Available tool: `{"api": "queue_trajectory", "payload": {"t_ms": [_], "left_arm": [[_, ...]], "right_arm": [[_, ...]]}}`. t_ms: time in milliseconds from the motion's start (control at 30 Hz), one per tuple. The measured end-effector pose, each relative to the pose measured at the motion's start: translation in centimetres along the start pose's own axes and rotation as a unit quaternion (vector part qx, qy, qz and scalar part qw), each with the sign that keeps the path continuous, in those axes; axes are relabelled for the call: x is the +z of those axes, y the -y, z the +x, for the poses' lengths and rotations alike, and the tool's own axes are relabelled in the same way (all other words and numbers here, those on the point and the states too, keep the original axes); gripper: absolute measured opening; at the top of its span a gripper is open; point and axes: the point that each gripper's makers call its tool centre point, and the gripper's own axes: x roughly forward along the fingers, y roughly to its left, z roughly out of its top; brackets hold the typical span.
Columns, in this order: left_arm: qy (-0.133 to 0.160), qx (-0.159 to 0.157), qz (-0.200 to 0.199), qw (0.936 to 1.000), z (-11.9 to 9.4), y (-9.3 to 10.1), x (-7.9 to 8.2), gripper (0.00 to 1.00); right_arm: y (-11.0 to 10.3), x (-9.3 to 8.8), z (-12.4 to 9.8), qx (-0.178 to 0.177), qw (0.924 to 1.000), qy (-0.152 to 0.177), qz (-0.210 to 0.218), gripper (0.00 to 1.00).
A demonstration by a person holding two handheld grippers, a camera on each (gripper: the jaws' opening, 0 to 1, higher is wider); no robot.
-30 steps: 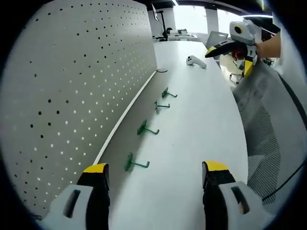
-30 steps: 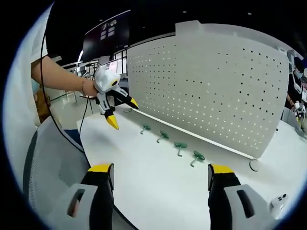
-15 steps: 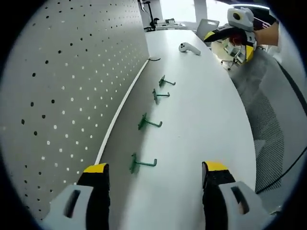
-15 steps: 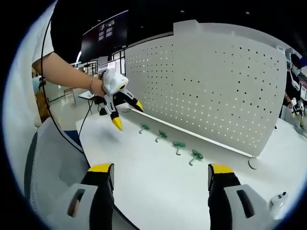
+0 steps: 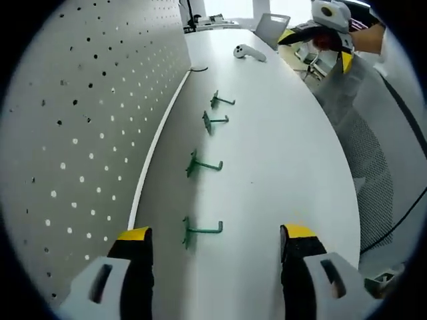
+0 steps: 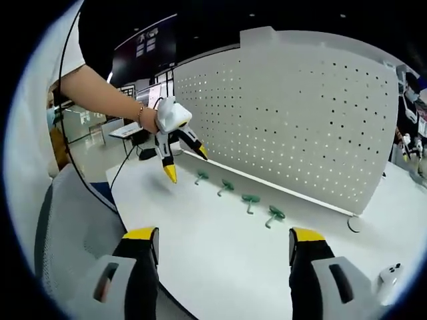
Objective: Insert the hook assembly into the mounting plate slot until the hook locks in place.
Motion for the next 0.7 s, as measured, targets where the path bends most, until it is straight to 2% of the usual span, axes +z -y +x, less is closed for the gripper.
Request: {"api": "queue_trajectory", "payload": {"t_ms": [233,700], "left_arm": [[-0.025,-0.022,0.010,0.9994,1.2,0.2,-1.1,0.79],[-0.048,-0.047,0.019,0.9976,2.3,0.5,-2.1,0.78]], "right_arm": [[-0.1,-0.2,0.0,-0.001,1.0000,-0.001,0.002,0.77],[0.0,-0.3,-0.1,-0.004,1.0000,-0.005,0.003,0.77]]}}
